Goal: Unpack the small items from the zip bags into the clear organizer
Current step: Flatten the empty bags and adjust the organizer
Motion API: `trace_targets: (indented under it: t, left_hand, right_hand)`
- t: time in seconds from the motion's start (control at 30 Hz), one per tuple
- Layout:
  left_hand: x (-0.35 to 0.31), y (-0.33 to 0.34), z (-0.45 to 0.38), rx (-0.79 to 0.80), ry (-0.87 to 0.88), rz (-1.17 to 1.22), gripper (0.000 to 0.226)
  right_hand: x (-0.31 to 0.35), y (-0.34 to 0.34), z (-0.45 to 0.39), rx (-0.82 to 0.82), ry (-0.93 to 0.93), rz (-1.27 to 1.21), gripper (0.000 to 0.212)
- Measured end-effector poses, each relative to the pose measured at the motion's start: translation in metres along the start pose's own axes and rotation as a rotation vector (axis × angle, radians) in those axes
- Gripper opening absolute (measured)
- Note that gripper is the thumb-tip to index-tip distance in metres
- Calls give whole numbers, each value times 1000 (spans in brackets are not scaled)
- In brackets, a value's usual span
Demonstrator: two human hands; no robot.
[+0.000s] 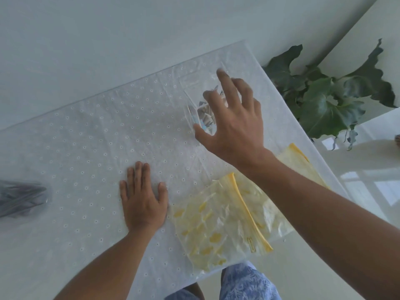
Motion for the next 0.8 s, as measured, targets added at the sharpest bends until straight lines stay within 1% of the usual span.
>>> trace_targets:
  t: [0.13,0.27,0.47,0.7,0.8]
  left_hand:
    - [1,2,0,-7,1,1,67]
    - [1,3,-1,-14,4,3,67]
    - [3,4,1,-15,9,14,66]
    - [4,4,1,-19,5,37,66]
    - [4,4,1,-15,3,37,66]
  right_hand:
    - [-8,23,9,-72,-17,-47,55]
    - [-12,39,13,-92,-23,-52,56]
    - [-12,45,17,-113,-22,-74,57]
    - [-13,39,22,-19,-53,-94,62]
    - [-18,32,26,85,-76,-34,70]
Point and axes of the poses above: each hand's wrist, its own z-axis away from the middle knuckle, its own y-axis out of the palm, x = y × z, the point moved 5 cm from there along -z, towards the middle knuckle
